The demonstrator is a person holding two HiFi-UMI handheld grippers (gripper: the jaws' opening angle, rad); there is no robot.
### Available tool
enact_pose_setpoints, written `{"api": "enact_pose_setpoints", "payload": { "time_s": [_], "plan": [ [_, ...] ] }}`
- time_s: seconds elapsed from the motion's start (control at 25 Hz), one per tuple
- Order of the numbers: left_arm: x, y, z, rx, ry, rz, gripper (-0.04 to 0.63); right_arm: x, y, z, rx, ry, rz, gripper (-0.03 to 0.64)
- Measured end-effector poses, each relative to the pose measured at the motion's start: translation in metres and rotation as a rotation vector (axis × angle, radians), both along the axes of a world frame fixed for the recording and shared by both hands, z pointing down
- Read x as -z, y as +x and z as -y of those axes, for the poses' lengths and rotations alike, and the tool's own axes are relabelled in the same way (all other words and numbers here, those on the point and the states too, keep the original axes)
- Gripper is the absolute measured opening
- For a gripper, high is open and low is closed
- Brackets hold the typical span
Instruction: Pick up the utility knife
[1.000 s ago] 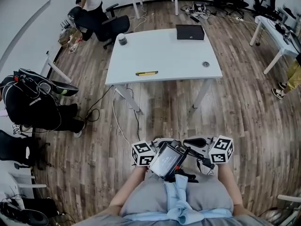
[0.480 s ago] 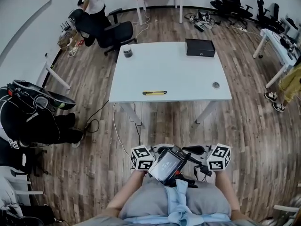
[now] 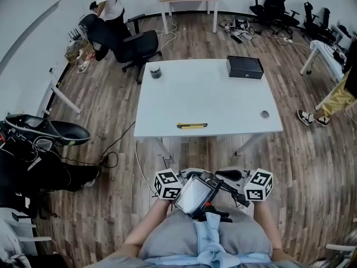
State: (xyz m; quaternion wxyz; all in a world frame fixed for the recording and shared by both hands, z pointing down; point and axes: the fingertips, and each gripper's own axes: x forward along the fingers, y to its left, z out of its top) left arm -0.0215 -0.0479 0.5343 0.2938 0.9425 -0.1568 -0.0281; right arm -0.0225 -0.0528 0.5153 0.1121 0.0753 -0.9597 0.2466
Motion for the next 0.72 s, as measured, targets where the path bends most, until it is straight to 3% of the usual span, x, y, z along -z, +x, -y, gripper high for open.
{"api": "enact_pose_setpoints", "payload": {
  "time_s": [0.36, 0.72],
  "plan": [
    [-0.007, -0.015, 0.009, -0.008, -0.006, -0.007, 0.018, -0.005, -0.015, 0.01, -0.029, -0.005, -0.012, 0.029],
    [-0.007, -0.026, 0.03, 0.055, -0.025, -0.007, 0.018, -0.006, -0.03, 0.027, 0.035, -0.017, -0.031, 0.029]
  ]
}}
